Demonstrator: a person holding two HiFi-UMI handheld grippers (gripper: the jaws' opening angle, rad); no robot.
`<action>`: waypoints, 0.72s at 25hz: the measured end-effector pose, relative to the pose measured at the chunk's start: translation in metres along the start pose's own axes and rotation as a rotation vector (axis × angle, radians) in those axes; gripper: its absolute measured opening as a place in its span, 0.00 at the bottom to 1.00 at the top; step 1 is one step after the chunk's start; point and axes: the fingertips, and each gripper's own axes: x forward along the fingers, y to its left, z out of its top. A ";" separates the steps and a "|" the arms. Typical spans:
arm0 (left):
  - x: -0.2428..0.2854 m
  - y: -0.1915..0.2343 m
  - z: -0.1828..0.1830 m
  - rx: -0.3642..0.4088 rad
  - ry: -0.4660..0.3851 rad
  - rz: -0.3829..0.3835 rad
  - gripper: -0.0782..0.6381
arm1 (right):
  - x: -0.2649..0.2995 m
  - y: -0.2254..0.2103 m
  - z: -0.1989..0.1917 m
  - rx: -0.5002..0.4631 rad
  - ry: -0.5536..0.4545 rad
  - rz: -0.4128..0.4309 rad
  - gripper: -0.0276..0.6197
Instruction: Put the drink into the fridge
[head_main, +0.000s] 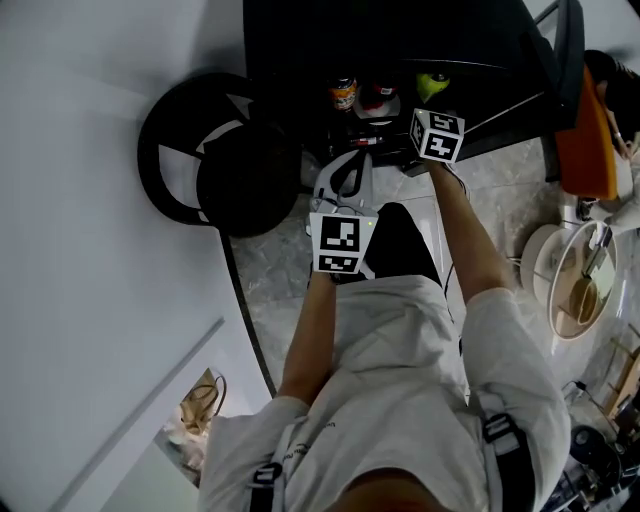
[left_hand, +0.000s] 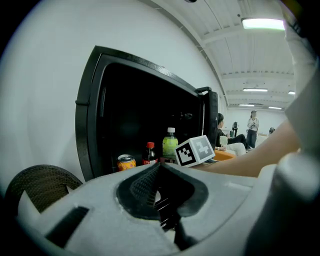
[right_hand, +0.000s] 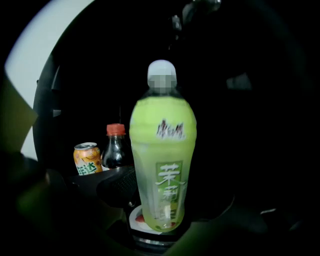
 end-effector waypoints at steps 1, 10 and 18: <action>-0.006 -0.003 0.006 0.002 0.003 -0.004 0.12 | -0.005 0.000 0.001 0.002 0.005 -0.004 0.47; -0.066 -0.023 0.050 0.023 0.012 -0.021 0.12 | -0.080 0.002 -0.003 0.069 0.085 -0.064 0.47; -0.123 -0.051 0.087 -0.006 0.009 -0.025 0.12 | -0.202 0.035 0.058 0.129 -0.036 -0.050 0.47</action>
